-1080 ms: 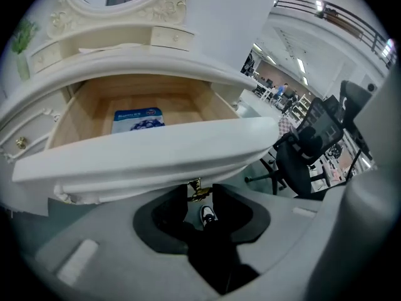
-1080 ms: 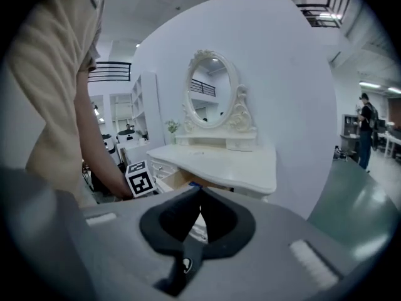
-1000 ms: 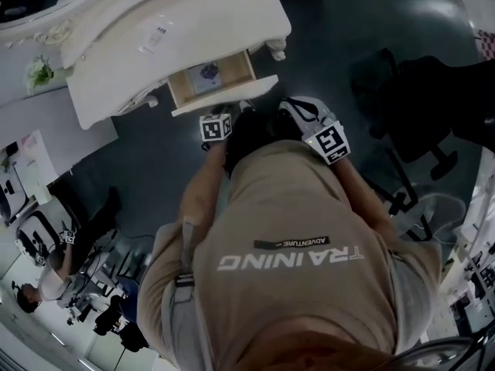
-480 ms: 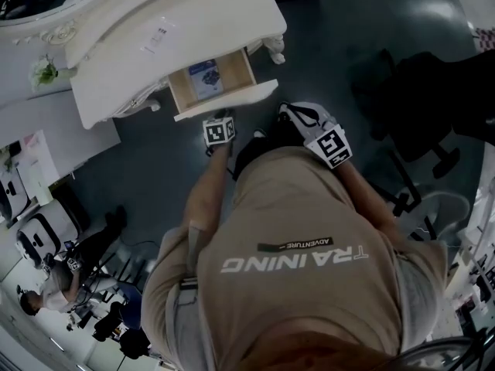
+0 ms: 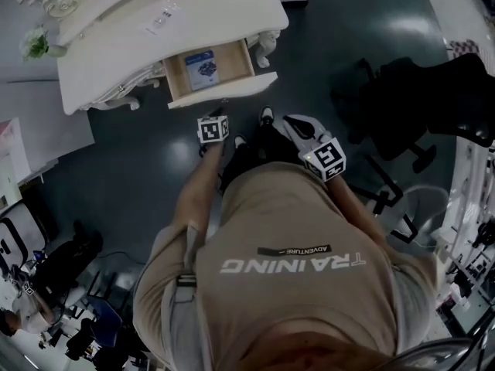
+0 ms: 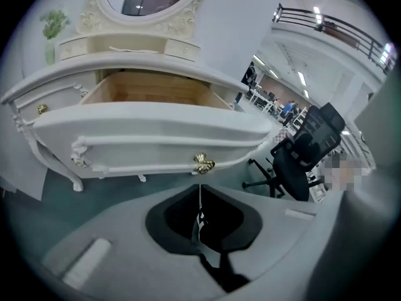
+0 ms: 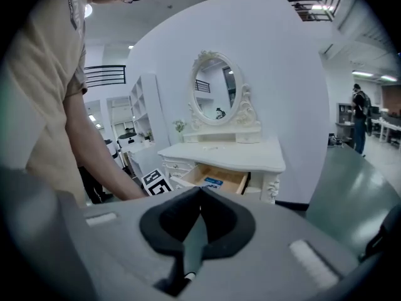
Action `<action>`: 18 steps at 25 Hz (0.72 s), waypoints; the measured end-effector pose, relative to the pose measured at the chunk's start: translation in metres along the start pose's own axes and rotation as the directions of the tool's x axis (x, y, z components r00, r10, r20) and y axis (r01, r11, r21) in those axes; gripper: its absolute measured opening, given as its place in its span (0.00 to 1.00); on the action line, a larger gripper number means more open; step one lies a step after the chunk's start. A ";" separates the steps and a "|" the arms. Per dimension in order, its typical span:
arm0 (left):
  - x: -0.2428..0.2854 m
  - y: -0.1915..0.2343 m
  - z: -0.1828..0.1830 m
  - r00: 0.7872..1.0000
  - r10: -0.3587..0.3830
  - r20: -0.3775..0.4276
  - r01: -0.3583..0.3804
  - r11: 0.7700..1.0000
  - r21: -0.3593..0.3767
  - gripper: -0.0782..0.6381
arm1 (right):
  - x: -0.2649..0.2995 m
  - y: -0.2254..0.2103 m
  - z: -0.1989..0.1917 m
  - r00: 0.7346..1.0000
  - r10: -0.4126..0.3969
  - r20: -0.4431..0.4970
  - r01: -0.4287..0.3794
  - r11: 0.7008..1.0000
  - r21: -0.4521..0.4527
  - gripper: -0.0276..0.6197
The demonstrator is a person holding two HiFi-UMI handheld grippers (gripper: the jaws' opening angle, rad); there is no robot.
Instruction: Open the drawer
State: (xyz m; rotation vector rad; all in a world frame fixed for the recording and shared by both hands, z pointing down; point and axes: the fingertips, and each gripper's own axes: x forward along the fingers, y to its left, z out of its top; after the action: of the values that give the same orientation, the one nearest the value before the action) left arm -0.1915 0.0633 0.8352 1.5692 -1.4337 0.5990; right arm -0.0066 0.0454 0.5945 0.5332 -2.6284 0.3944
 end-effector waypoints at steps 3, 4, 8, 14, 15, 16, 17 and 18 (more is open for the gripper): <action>-0.011 -0.005 -0.021 0.999 -0.046 -0.003 0.047 0.993 0.112 0.13 | -0.008 0.021 -0.015 0.999 -0.032 -0.013 0.033 0.999 0.010 0.05; -0.015 -0.009 -0.029 0.998 -0.064 -0.008 0.065 0.985 0.162 0.13 | -0.012 0.028 -0.021 0.999 -0.038 -0.021 0.038 0.999 0.014 0.05; -0.031 -0.025 -0.066 0.992 -0.126 -0.001 0.121 0.949 0.292 0.13 | -0.027 0.042 -0.040 0.998 -0.047 -0.029 0.048 0.999 0.023 0.05; -0.104 -0.047 -0.068 0.976 -0.151 0.155 0.121 0.974 0.192 0.12 | -0.027 0.046 -0.029 1.000 -0.008 0.009 0.008 1.000 -0.001 0.05; -0.122 -0.047 -0.055 0.969 -0.132 0.209 0.095 0.980 0.177 0.12 | -0.023 0.044 -0.019 1.000 0.003 0.029 -0.002 1.000 -0.020 0.05; -0.140 -0.047 -0.040 0.958 -0.107 0.265 0.065 0.985 0.162 0.12 | -0.019 0.041 -0.009 0.999 0.013 0.052 -0.011 0.999 -0.041 0.05; -0.158 -0.048 -0.026 0.943 -0.081 0.322 0.036 0.989 0.143 0.12 | -0.016 0.039 0.000 0.997 0.023 0.074 -0.018 0.998 -0.063 0.05; -0.177 -0.051 -0.013 0.926 -0.056 0.373 0.011 0.993 0.121 0.12 | -0.017 0.038 0.007 0.996 0.033 0.088 -0.026 0.996 -0.085 0.05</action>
State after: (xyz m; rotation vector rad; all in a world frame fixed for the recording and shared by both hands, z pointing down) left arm -0.1770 0.1625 0.6799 1.8720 -1.6725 0.3781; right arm -0.0104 0.0816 0.5738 0.4960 -2.7278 0.2734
